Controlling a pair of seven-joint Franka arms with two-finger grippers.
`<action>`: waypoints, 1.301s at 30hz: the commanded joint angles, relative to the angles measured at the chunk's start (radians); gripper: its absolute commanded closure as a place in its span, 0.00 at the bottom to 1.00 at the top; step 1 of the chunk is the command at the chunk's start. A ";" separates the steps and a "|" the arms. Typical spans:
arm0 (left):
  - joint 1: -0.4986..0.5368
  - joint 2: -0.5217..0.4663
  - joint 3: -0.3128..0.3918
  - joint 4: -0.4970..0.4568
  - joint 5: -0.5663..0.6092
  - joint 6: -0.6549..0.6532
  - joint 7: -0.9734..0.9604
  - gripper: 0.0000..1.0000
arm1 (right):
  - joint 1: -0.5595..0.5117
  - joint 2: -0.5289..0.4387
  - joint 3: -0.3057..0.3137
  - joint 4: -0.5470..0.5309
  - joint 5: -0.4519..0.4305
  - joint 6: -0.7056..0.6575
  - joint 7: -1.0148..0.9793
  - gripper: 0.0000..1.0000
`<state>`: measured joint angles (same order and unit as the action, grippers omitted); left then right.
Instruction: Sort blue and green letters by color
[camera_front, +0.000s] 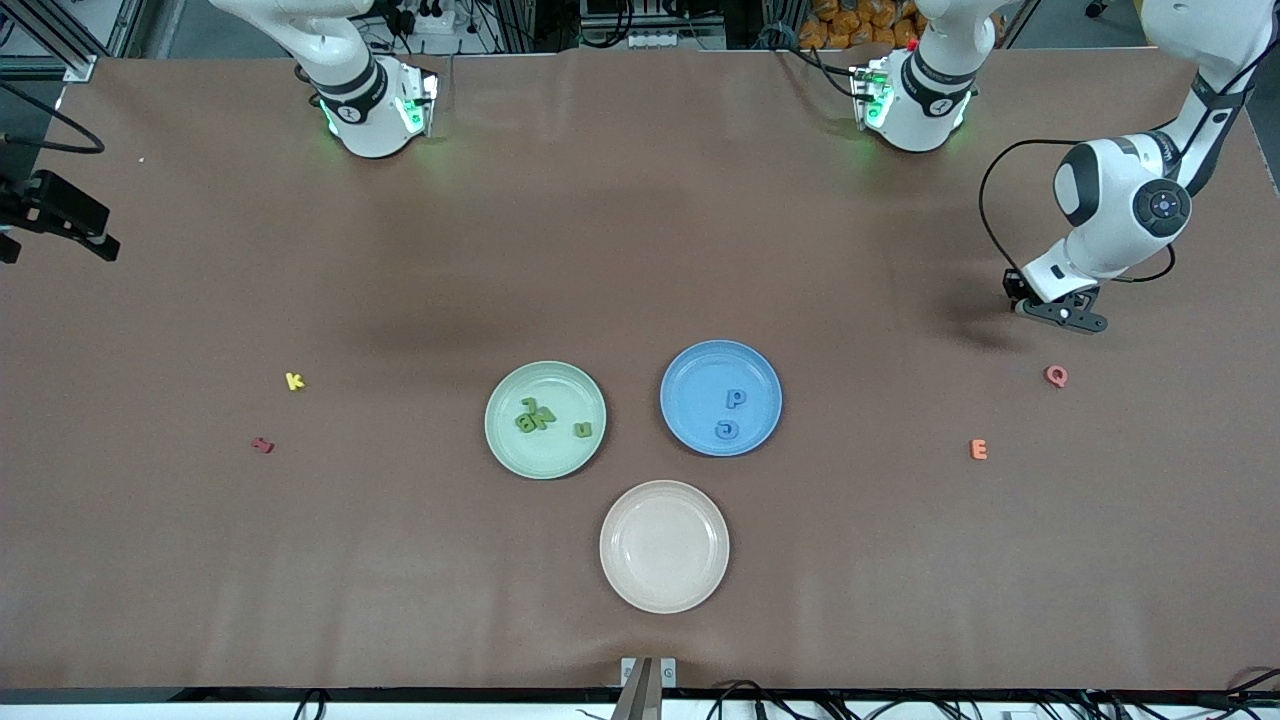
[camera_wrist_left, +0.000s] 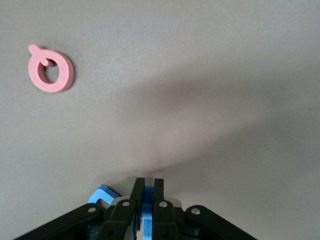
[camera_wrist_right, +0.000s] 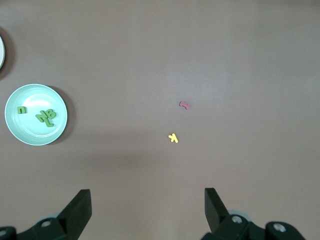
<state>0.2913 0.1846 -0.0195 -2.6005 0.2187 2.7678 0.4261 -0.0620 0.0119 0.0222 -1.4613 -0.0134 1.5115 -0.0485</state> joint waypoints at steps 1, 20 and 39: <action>-0.030 -0.045 0.004 -0.010 0.013 -0.011 -0.006 1.00 | -0.022 -0.001 0.022 -0.004 -0.010 0.003 0.013 0.00; -0.241 -0.134 0.001 0.002 0.011 -0.077 -0.253 1.00 | -0.015 -0.001 0.019 -0.002 -0.011 -0.004 0.018 0.00; -0.547 -0.132 -0.007 0.063 0.011 -0.132 -0.733 1.00 | -0.013 -0.001 0.018 -0.002 -0.011 0.001 0.019 0.00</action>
<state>-0.2048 0.0721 -0.0305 -2.5598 0.2187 2.6779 -0.2081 -0.0620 0.0124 0.0240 -1.4624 -0.0134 1.5111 -0.0470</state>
